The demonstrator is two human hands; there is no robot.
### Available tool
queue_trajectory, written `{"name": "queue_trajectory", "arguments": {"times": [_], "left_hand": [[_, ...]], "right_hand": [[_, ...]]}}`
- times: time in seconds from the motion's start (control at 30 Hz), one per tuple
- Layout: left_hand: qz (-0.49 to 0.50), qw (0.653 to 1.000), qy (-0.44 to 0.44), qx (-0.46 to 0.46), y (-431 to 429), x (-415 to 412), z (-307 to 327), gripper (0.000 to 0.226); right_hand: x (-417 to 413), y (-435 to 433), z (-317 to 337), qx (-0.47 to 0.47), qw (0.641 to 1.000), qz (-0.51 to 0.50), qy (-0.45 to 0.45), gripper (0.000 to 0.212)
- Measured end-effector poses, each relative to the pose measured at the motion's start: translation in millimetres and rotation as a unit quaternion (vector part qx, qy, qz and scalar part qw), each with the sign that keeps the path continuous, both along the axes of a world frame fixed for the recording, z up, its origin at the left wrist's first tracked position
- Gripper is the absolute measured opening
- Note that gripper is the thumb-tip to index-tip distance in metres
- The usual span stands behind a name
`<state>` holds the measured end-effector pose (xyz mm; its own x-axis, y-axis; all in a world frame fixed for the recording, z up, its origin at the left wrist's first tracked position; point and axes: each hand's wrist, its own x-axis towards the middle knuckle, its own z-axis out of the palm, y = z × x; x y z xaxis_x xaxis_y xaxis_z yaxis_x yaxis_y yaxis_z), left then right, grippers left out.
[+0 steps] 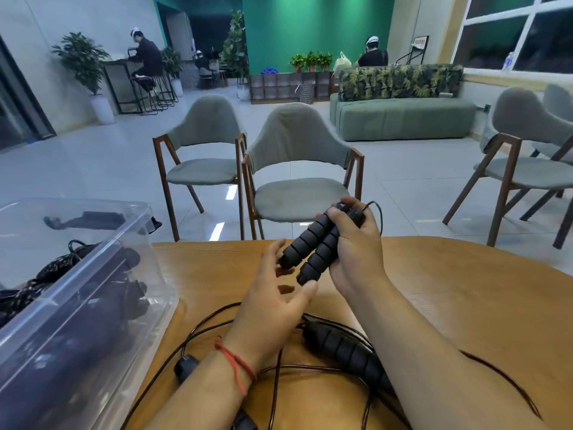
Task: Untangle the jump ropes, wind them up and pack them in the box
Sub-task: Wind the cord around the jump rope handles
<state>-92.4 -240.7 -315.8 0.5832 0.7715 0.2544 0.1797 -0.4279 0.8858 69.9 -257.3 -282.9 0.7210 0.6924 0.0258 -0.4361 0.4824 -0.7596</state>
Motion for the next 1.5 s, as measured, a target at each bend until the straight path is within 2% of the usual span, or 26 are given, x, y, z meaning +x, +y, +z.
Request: {"name": "queue_trajectory", "arguments": {"times": [0.07,0.17,0.27,0.43,0.53,0.6,0.67,0.73,0.8,0.83,0.9,1.07,1.3,1.37,1.5], "left_hand": [[0.019,0.994,0.030,0.099,-1,1,1,0.083],[0.074,0.977,0.060,0.192,0,5,-1,0.086],[0.146,0.968,0.100,0.176,1,6,-2,0.083],[0.190,0.959,0.149,0.147,8,-1,2,0.056],[0.181,0.964,0.155,0.117,12,-7,1,0.055],[0.178,0.967,0.151,0.103,13,-9,1,0.056],[0.177,0.969,0.138,0.101,14,-8,-1,0.059],[0.170,0.973,0.123,0.099,15,-7,-2,0.062],[0.151,0.978,0.114,0.093,15,-6,-3,0.063],[0.142,0.981,0.107,0.084,15,-6,-4,0.061],[0.130,0.986,0.086,0.067,16,-5,-5,0.055],[0.076,0.995,0.051,0.030,17,-3,-6,0.034],[-0.003,1.000,0.022,-0.008,5,0,-1,0.027],[-0.018,0.999,0.011,-0.037,5,0,0,0.027],[0.034,0.999,0.036,0.001,6,0,-1,0.023]], "right_hand": [[-11,-1,3,-0.014,1.000,-0.013,-0.021,0.030],[-29,-2,6,-0.031,0.998,-0.005,-0.046,0.028],[-46,1,2,-0.037,0.998,0.014,-0.056,0.025],[-52,0,-6,-0.103,0.979,0.078,-0.155,0.027],[-29,-10,11,-0.204,0.948,0.113,-0.215,0.036],[-7,-22,31,-0.283,0.916,0.103,-0.264,0.043],[18,-33,42,-0.336,0.857,0.022,-0.391,0.043],[40,-37,42,-0.293,0.801,-0.069,-0.518,0.033],[50,-35,34,-0.205,0.805,-0.003,-0.557,0.019],[50,-33,26,-0.176,0.806,0.047,-0.564,0.021],[46,-28,7,-0.153,0.803,0.086,-0.570,0.027],[18,-11,-21,-0.119,0.859,-0.003,-0.497,0.040],[-4,-18,-11,-0.111,0.844,-0.093,-0.516,0.044],[-7,-18,-13,-0.119,0.843,-0.085,-0.517,0.039],[-3,-16,-22,-0.115,0.856,-0.042,-0.502,0.043]]}}
